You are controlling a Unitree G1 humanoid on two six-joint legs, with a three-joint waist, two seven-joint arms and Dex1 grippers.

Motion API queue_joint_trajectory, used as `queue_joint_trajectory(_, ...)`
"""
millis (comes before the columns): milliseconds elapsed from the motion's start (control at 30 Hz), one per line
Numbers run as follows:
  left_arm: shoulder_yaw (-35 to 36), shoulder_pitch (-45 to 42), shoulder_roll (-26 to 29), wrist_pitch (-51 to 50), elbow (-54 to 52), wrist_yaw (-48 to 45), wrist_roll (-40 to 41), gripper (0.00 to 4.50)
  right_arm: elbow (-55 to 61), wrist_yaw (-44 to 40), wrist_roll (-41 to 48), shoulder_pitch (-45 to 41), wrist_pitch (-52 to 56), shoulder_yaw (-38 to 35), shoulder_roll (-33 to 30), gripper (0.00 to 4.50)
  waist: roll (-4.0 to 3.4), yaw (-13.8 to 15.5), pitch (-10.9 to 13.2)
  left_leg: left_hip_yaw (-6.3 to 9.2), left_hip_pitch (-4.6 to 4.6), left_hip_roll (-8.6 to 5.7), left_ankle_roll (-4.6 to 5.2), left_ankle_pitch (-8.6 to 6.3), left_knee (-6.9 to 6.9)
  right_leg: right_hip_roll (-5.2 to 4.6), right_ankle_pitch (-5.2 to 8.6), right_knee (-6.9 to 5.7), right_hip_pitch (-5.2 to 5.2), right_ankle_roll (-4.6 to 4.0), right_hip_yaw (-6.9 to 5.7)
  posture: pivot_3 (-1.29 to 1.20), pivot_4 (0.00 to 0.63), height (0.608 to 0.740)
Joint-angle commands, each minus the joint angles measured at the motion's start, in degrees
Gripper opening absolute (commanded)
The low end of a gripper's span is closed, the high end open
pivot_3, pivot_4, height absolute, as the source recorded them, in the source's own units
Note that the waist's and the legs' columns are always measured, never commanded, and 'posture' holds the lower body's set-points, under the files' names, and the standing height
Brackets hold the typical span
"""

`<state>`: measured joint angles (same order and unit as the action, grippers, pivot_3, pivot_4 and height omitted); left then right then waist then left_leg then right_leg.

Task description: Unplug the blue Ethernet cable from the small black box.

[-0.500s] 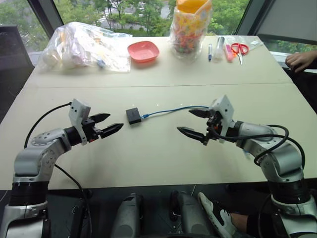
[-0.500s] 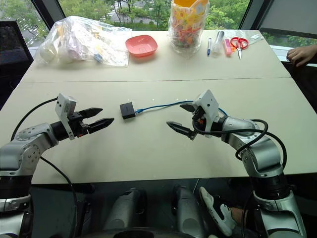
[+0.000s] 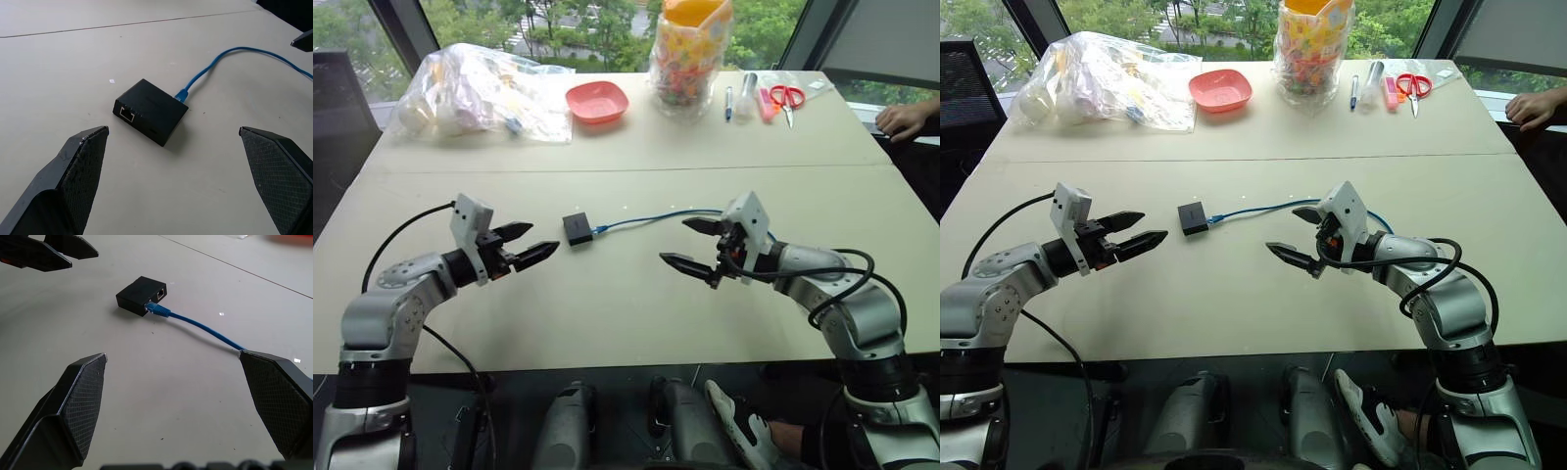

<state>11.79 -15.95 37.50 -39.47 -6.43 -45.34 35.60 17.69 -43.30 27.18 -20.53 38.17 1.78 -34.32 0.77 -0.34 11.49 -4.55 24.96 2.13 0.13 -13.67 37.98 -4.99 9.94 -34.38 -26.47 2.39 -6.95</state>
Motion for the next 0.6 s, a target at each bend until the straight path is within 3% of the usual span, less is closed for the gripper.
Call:
queue_joint_trajectory(33, 1.2, -1.1, 0.6, 1.3, -1.6, 0.0, -0.1, 4.48, -0.9, -0.9, -0.6, -1.3, -2.6, 0.2, 0.6, 4.50, 0.00, 0.0, 0.0, 0.00, 0.00, 0.00, 0.00, 0.00, 0.01, 0.00, -0.01, -0.01, 0.00, 0.02, 0.00, 0.00, 0.150, 0.740)
queue_joint_trajectory(233, 0.1, -3.7, 4.7, 1.0, 0.5, -4.7, -0.6, 4.48, -14.1, -4.8, -3.8, -9.9, -7.8, 4.0, 4.3, 4.50, 0.01, -0.4, 0.0, -0.02, -0.01, -0.10, -0.01, 0.02, 0.09, 0.06, -0.08, -0.04, -0.01, -0.04, 0.01, 0.00, 0.150, 0.740)
queue_joint_trajectory(433, 3.1, -2.5, 16.2, -4.4, 0.5, -16.3, 3.8, 4.48, -48.0, -13.9, -12.8, -29.4, -22.3, 11.1, 13.4, 4.50, 0.02, -0.9, 0.0, -0.05, -0.11, 0.02, -0.03, 0.04, 0.09, 0.32, -0.14, -0.17, -0.04, -0.09, 0.08, 0.00, 0.150, 0.740)
queue_joint_trajectory(600, 7.9, 2.0, 18.8, -7.4, -3.7, -16.3, 6.7, 4.48, -70.3, -18.7, -20.0, -39.8, -34.6, 14.2, 20.0, 4.50, -0.04, -0.5, 0.1, -0.04, -0.09, 0.12, -0.04, 0.05, 0.00, 0.37, -0.16, -0.26, -0.10, 0.04, 0.09, 0.00, 0.150, 0.740)
